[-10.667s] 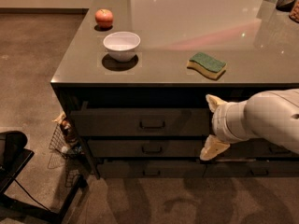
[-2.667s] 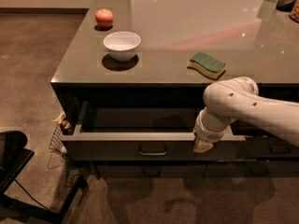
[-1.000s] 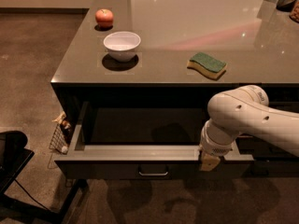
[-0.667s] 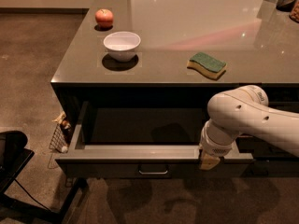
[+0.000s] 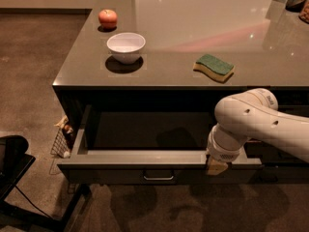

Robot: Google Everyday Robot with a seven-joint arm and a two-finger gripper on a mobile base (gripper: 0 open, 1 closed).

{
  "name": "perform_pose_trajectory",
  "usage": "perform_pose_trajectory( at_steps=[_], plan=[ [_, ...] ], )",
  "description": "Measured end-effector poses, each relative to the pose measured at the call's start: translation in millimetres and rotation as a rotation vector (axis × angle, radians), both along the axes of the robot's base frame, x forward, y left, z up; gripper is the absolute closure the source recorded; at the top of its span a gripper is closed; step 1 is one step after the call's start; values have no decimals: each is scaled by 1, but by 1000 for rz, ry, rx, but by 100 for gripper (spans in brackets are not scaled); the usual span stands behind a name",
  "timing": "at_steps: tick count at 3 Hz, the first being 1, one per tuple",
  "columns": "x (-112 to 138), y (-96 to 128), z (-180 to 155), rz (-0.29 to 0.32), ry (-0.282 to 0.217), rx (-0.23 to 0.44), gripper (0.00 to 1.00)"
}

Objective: Open top drawer

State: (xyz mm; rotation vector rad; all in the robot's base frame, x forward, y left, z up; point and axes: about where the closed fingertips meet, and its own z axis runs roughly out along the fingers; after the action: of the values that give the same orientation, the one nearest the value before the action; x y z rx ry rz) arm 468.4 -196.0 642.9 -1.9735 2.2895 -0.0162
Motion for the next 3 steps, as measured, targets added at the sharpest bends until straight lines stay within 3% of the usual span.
perform_pose_trajectory(
  at_steps=[1, 2, 3],
  plan=[
    [-1, 0, 1, 0, -1, -1, 5],
    [2, -4, 13, -2, 9, -28, 0],
    [11, -6, 61, -6, -3, -92, 16]
  ],
)
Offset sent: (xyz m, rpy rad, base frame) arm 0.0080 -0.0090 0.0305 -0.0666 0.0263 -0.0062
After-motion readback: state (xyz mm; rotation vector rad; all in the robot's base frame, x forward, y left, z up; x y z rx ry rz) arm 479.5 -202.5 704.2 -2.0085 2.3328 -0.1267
